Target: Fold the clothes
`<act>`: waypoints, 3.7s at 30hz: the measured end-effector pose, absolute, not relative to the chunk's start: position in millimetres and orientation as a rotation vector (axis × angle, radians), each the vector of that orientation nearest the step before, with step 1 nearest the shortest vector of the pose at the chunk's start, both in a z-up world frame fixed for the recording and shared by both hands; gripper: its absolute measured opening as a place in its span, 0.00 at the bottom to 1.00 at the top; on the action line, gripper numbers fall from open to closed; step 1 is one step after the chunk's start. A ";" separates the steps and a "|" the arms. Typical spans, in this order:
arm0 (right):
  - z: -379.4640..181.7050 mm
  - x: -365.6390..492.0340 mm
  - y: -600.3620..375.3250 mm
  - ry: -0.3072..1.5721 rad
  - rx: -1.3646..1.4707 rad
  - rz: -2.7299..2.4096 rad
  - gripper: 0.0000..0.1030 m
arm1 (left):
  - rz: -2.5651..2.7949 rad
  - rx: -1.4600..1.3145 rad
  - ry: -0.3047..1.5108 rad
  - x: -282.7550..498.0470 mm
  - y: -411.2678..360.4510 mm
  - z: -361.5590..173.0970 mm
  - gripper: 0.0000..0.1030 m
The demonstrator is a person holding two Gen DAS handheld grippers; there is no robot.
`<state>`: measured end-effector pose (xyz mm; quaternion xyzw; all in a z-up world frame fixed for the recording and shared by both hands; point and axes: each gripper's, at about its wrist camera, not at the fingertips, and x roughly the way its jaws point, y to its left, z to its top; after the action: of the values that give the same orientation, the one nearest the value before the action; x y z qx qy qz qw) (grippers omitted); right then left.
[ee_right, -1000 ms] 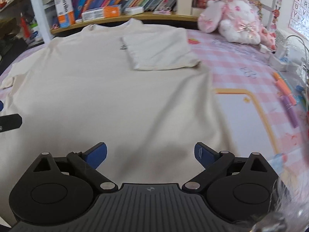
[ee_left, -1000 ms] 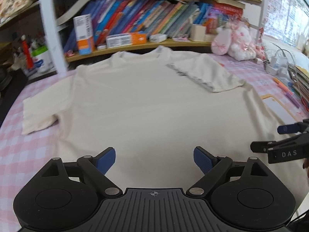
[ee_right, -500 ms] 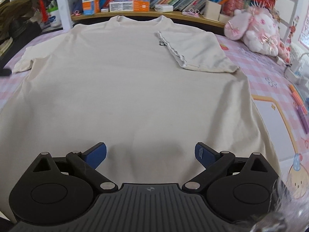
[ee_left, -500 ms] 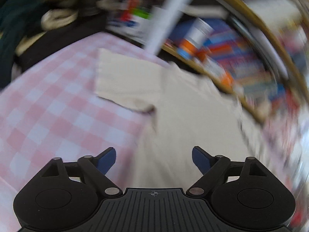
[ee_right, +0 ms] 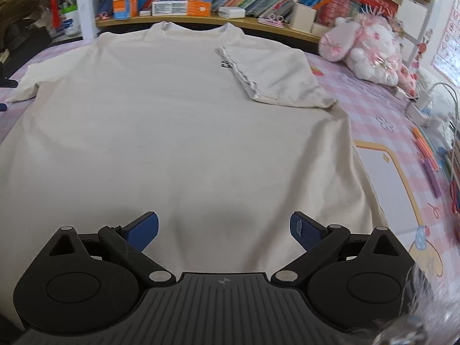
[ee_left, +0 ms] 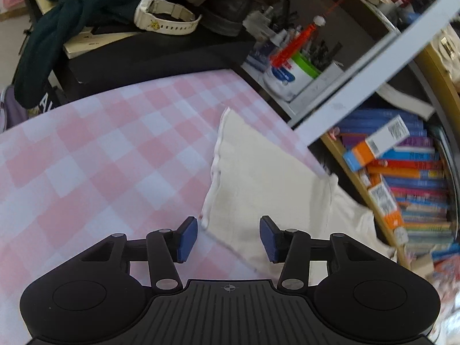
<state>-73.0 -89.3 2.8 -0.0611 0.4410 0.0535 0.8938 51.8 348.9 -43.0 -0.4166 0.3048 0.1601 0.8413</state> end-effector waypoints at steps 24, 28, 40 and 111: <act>-12.9 -55.3 -132.3 0.950 -0.008 0.090 0.97 | -0.247 0.037 0.872 108.6 122.5 -11.1 0.26; -14.8 -58.6 -135.5 0.945 -0.008 0.093 1.00 | -0.146 -0.120 0.761 100.2 159.2 3.6 0.46; -17.0 -59.3 -138.8 0.927 -0.018 0.109 1.00 | 0.036 -0.150 0.772 175.6 150.9 9.7 0.03; -13.7 -56.1 -128.5 0.981 0.008 -0.024 1.00 | -0.106 -0.322 0.844 196.7 284.2 -30.9 0.31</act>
<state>-56.1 -128.5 -13.7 0.0039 0.4712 -0.0113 0.8819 196.7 284.2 -30.9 -0.1556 0.4076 -0.0511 0.8983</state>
